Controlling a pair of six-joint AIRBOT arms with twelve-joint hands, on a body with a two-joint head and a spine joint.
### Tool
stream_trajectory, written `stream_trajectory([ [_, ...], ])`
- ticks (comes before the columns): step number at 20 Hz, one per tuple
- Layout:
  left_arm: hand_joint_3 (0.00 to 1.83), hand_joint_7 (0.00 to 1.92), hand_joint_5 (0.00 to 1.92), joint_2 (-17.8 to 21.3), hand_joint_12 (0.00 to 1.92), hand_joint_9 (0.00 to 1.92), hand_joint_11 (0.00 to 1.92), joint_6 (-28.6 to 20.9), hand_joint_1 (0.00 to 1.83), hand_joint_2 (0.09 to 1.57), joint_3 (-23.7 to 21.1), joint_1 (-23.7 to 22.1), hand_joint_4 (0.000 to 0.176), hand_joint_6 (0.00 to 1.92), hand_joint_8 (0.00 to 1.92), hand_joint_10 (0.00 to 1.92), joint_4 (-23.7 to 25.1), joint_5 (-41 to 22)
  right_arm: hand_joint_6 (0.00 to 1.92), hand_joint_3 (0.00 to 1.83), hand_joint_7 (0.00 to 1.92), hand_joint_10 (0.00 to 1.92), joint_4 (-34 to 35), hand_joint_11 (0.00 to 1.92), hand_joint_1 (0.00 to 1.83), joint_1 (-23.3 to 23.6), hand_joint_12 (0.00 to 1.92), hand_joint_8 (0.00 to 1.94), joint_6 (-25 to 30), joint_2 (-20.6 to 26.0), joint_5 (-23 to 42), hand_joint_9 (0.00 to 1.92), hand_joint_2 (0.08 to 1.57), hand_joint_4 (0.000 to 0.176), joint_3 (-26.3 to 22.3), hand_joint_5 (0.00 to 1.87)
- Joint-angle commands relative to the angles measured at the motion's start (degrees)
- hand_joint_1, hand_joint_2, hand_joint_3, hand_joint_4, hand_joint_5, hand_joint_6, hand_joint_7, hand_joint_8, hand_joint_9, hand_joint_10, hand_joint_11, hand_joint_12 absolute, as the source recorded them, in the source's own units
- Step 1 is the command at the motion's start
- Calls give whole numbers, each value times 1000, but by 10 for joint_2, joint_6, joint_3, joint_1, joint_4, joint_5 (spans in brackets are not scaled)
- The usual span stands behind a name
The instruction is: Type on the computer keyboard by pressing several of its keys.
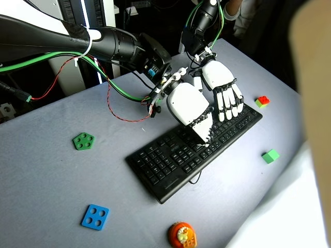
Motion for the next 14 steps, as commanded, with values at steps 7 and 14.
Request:
stream_trajectory([
  [7, 2, 336, 352, 4, 1251, 460, 0, 4, 232, 1382, 2, -3, 24, 0, 0, 31, 17, -36, 156, 8, 625, 472, -75, 51, 709, 14, 1639, 0, 18, 17, 27, 509, 1300, 0, -22, 551],
  [14, 0, 339, 365, 25, 1218, 433, 0, 17, 246, 1375, 9, -27, 21, 4, 3, 14, 21, -26, 120, 5, 606, 340, -92, 8, 670, 34, 1571, 0, 3, 81, 32, 491, 1302, 0, -82, 592],
])
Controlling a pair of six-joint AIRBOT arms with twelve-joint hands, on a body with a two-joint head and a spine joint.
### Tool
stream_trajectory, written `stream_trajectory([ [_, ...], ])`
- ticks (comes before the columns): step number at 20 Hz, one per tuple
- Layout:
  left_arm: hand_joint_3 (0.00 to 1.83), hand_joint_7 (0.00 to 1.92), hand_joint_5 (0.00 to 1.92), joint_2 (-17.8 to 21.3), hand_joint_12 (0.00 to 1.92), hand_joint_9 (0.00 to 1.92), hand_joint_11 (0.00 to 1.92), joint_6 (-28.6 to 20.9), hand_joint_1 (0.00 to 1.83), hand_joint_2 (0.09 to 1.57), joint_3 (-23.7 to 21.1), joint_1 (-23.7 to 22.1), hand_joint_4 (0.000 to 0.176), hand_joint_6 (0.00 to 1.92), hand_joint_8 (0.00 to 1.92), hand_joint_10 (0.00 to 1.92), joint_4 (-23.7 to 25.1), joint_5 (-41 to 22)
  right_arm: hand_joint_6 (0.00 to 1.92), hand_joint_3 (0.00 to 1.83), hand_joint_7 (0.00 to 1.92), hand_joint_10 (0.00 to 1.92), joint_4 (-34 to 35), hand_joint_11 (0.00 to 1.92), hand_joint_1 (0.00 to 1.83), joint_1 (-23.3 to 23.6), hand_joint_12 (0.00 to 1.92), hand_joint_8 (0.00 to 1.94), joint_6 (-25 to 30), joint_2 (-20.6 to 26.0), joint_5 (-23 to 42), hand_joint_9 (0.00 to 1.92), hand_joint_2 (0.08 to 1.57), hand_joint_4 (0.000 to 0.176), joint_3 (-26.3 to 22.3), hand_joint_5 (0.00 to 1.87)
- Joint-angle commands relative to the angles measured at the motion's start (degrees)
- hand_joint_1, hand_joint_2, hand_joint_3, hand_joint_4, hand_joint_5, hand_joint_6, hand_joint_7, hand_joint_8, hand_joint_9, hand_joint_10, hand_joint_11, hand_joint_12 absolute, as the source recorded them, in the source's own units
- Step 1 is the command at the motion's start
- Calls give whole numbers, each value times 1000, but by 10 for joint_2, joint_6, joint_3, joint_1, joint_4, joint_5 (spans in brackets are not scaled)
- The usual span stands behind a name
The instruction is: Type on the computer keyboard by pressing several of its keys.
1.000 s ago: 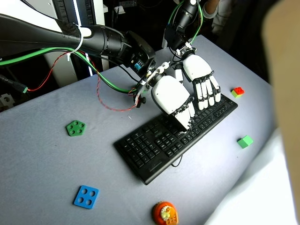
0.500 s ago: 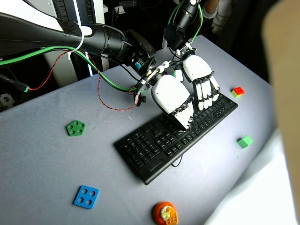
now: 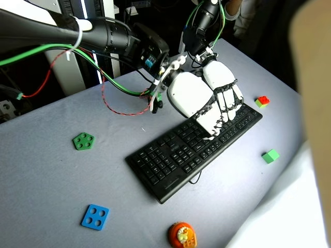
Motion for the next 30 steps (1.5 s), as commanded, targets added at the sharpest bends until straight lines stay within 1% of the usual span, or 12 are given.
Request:
stream_trajectory([
  [1, 0, 351, 373, 5, 1202, 442, 0, 5, 275, 1368, 4, -6, 14, 6, 6, 17, 29, -61, 112, 7, 599, 330, -56, 0, 647, 10, 1572, 0, -8, 5, 18, 485, 1310, 0, -7, 586],
  [5, 0, 343, 363, 7, 1191, 436, 0, 23, 241, 1373, 12, -13, 14, 0, 0, 12, 42, -65, 116, 6, 613, 328, -55, 0, 638, 16, 1576, 6, -14, 51, -20, 483, 1308, 0, -38, 603],
  [8, 0, 349, 386, 5, 1189, 435, 0, 49, 278, 1370, 13, -7, 7, 10, 2, 11, 51, -93, 109, 4, 609, 329, -55, 0, 647, 20, 1575, 2, -14, 86, -45, 487, 1307, 0, -61, 603],
  [10, 0, 362, 350, -2, 1187, 445, 0, 54, 275, 1368, 18, 0, 16, 1, 5, 14, 55, -112, 103, 6, 616, 329, -50, 0, 631, 23, 1566, 5, -18, 103, -57, 491, 1314, 0, -72, 599],
  [17, 0, 344, 282, -33, 1116, 422, 0, 55, 281, 1359, 38, 16, 36, 0, 0, 2, 61, -134, 95, 0, 622, 333, -35, 0, 670, 18, 1587, 3, -48, 124, -45, 506, 1299, 0, -83, 605],
  [22, 0, 360, 285, -49, 1135, 425, 0, 58, 304, 1355, 50, 16, 29, 2, 6, 3, 68, -139, 86, 0, 619, 339, -31, 0, 661, 24, 1595, 2, -52, 138, -40, 493, 1301, 0, -95, 587],
  [23, 0, 345, 286, -50, 1131, 415, 0, 59, 356, 1345, 52, 16, 30, 5, 2, 2, 68, -142, 90, 0, 622, 348, -31, 12, 682, 27, 1598, 3, -54, 143, -32, 502, 1290, 0, -103, 598],
  [24, 0, 349, 295, -51, 1146, 420, 0, 59, 489, 1319, 53, 16, 27, 8, 3, 4, 68, -142, 88, 0, 620, 350, -30, 14, 688, 29, 1599, 2, -59, 146, -27, 503, 1291, 0, -108, 595],
  [26, 0, 295, 241, -51, 1129, 370, 0, 59, 948, 1190, 57, 16, 42, 7, 9, 6, 68, -142, 94, 0, 632, 357, -28, 15, 693, 34, 1597, 7, -73, 152, -12, 515, 1282, 0, -118, 612],
  [27, 0, 272, 229, -51, 1102, 348, 0, 59, 1066, 1124, 59, 16, 48, 2, 1, 1, 68, -142, 92, 0, 636, 357, -15, 8, 694, 38, 1597, 7, -82, 157, -4, 511, 1279, 0, -124, 610],
  [29, 0, 250, 222, -51, 1086, 325, 0, 59, 1127, 1104, 60, 16, 50, 0, 0, 0, 68, -142, 87, 0, 627, 354, -7, 0, 682, 43, 1595, 3, -85, 162, 3, 500, 1283, 0, -129, 601],
  [30, 0, 227, 219, -51, 1014, 300, 0, 59, 1208, 1099, 61, 16, 47, 0, 0, 0, 68, -142, 85, 0, 627, 355, -6, 0, 692, 43, 1593, 3, -90, 162, 10, 500, 1279, 0, -131, 600],
])
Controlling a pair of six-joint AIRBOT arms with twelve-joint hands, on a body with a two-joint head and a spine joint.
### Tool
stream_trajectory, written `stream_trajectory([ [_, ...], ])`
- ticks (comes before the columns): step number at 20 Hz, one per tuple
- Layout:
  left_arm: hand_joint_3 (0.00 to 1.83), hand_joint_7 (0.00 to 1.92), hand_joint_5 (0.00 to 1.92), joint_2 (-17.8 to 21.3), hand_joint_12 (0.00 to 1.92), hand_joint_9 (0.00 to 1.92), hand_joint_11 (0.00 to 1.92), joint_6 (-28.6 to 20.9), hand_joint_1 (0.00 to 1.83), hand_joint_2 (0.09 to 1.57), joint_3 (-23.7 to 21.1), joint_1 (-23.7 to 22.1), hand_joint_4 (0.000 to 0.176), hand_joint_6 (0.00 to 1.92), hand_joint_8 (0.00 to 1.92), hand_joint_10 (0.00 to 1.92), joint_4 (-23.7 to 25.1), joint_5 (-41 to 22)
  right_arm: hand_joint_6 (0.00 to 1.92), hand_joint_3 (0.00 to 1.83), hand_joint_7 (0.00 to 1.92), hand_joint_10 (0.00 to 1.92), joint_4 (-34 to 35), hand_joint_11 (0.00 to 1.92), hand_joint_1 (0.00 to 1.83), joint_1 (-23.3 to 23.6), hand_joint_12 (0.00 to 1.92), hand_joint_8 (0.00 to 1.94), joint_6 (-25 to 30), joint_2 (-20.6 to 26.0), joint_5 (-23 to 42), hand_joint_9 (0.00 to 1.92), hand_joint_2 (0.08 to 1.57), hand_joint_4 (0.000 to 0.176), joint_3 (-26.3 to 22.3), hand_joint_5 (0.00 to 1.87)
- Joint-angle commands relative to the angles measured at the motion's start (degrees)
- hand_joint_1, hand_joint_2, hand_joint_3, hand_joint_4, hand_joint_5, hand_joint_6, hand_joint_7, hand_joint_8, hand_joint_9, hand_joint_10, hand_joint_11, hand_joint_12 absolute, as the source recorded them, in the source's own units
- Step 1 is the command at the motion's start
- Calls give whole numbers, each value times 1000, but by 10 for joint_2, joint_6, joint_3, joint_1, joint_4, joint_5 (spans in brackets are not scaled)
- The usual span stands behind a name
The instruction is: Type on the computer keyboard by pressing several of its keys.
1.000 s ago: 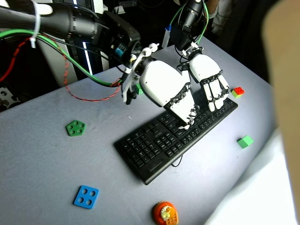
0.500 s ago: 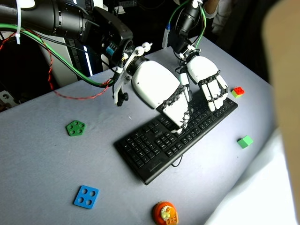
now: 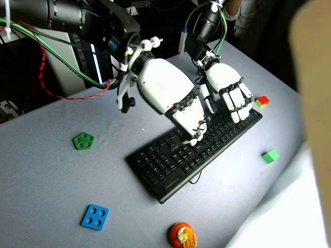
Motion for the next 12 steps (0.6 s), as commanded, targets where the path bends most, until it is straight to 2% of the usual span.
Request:
stream_trajectory([
  [1, 0, 224, 211, 0, 969, 290, 0, 5, 1232, 1077, 3, 0, 50, 0, 0, 0, 14, -49, 89, 0, 632, 358, -52, 2, 691, 8, 1593, 4, -10, 2, 29, 504, 1278, 0, -5, 609],
  [5, 0, 215, 187, 0, 926, 281, 0, 4, 1218, 1102, 2, 0, 43, 1, 0, 1, 14, -49, 87, 0, 631, 362, -38, 1, 686, 13, 1595, 3, -31, 0, 47, 504, 1284, 0, -13, 608],
  [6, 0, 193, 181, 0, 922, 274, 0, 2, 1088, 1127, 2, -1, 51, 2, 2, 2, 14, -49, 84, 0, 620, 367, -31, 0, 694, 15, 1608, 1, -30, 0, 49, 491, 1289, 0, -14, 606],
  [7, 0, 192, 182, 0, 922, 275, 0, 0, 1078, 1128, 1, -1, 51, 2, 2, 2, 14, -47, 84, 0, 621, 371, -19, 0, 695, 18, 1612, 1, -29, -1, 53, 489, 1289, 0, -14, 606],
  [8, 18, 226, 176, 0, 1081, 324, 0, -2, 714, 1186, 0, -1, 44, 1, 11, 22, 14, -45, 82, 0, 623, 381, -13, 11, 674, 19, 1594, 2, -28, -1, 55, 492, 1290, 0, -14, 601],
  [9, 29, 259, 197, 0, 1122, 343, 0, -4, 445, 1218, -1, -1, 39, 9, 20, 29, 14, -45, 83, 2, 623, 383, -12, 3, 666, 20, 1590, 1, -28, -1, 56, 489, 1297, 0, -18, 604],
  [12, 10, 300, 244, 2, 1102, 380, 0, -9, 157, 1217, -7, -3, 36, 19, 16, 36, 14, -42, 82, 8, 630, 387, -12, 1, 636, 21, 1582, 3, -14, 3, 51, 486, 1311, 0, -31, 605],
])
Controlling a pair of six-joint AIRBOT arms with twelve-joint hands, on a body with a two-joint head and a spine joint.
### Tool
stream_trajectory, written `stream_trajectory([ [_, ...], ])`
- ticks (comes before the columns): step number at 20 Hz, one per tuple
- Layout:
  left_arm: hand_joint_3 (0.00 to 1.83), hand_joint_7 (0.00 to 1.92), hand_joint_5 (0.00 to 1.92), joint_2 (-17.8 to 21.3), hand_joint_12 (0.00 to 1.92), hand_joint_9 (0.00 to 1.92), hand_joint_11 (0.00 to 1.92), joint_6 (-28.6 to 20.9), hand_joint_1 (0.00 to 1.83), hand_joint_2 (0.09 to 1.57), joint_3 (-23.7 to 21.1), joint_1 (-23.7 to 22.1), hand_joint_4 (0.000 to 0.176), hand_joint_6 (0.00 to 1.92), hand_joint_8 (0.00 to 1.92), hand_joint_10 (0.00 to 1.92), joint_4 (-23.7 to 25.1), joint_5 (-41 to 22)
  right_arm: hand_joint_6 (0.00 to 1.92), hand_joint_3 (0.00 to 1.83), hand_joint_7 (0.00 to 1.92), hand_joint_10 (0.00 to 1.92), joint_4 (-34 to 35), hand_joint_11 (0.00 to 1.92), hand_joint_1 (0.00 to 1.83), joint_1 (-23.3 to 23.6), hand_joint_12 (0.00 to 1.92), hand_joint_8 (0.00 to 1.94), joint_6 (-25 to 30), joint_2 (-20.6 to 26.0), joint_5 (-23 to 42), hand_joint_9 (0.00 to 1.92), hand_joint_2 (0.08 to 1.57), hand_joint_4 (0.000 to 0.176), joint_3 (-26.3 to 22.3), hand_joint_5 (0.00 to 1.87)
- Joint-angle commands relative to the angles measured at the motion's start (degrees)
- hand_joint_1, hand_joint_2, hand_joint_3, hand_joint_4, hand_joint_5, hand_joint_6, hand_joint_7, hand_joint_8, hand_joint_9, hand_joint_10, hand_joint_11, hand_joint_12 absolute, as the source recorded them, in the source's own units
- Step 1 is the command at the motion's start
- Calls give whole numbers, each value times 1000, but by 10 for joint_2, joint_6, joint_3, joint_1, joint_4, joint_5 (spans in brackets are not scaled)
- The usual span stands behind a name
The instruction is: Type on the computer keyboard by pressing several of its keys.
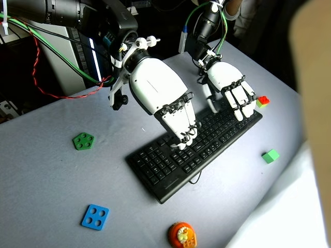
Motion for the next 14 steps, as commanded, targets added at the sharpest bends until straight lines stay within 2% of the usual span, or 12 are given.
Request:
stream_trajectory([
  [1, 6, 309, 258, 3, 1110, 388, 0, 0, 105, 1212, 0, -4, 32, 22, 16, 37, 25, -61, 81, 9, 627, 385, -56, 0, 636, 9, 1581, 2, 3, 3, 21, 480, 1314, 0, -1, 604],
  [3, 0, 324, 276, 5, 1139, 397, 0, -6, 6, 1186, -4, -7, 31, 22, 13, 35, 25, -55, 80, 11, 627, 386, -55, 0, 613, 12, 1573, 1, 0, 1, 29, 474, 1321, 0, -1, 603],
  [5, 0, 344, 281, 15, 1112, 399, 0, -11, 0, 1146, -11, -15, 38, 18, 15, 32, 25, -40, 82, 8, 634, 392, -45, 0, 602, 15, 1579, 4, -10, 0, 43, 483, 1318, 0, -2, 609],
  [7, 0, 354, 300, 30, 1113, 409, 0, -21, 0, 1137, -19, -26, 36, 25, 17, 35, 25, -13, 83, 3, 640, 394, -34, 0, 619, 19, 1582, 5, -23, -2, 44, 490, 1309, 0, -2, 613],
  [11, 2, 362, 309, 80, 1126, 408, 0, -53, 0, 1173, -45, -62, 34, 18, 10, 27, 23, 77, 80, 8, 639, 390, -43, 0, 610, 22, 1590, 4, -73, -14, 50, 485, 1321, 0, -4, 609],
  [14, 10, 397, 352, 129, 1163, 436, 0, -60, 0, 1203, -79, -98, 17, 27, 14, 34, 20, 154, 70, 3, 637, 364, -38, 9, 496, 40, 1576, 1, -81, -10, 78, 507, 1314, 0, -15, 607],
])
